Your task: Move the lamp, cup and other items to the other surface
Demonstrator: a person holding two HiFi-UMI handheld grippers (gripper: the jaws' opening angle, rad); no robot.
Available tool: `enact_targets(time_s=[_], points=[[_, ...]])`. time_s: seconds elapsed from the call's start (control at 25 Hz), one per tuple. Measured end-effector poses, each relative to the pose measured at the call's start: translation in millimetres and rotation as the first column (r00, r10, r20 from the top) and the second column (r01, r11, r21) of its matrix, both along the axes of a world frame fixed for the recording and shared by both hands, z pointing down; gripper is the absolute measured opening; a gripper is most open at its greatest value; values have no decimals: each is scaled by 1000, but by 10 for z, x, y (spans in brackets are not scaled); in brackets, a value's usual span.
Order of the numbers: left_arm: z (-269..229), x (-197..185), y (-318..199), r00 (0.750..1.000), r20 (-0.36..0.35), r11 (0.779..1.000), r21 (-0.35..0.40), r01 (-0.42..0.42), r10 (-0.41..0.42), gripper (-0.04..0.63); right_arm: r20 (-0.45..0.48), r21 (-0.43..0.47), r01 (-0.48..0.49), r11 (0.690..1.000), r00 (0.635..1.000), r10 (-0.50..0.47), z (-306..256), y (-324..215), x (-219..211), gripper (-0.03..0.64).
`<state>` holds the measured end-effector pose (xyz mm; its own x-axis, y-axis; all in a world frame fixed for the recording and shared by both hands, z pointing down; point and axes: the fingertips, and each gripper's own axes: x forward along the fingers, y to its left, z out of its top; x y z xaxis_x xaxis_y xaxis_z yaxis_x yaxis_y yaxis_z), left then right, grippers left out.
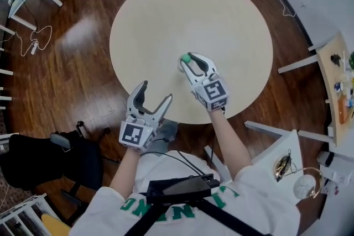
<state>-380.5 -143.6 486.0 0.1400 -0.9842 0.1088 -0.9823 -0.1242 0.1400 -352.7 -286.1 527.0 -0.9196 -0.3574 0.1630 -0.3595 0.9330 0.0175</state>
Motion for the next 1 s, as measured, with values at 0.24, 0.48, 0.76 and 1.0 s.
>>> enact_targets(time_s=[0.24,0.48,0.76,1.0], points=[[-23,-103,28,1000,-21,1000,4,12,-12,364,-13,-17,21,1000,1000,-22,172,132,-116,150],[-32,-110,90,1000,-24,1000,11,-3,3,364,98,9,-122,992,988,121,-102,20,99,296],[-230,211,62,994,-13,993,60,-104,104,364,136,40,-248,968,961,241,-583,327,886,301],[-523,1076,-68,941,-22,938,85,-336,339,364,162,50,-477,878,871,464,-913,666,2133,301]])
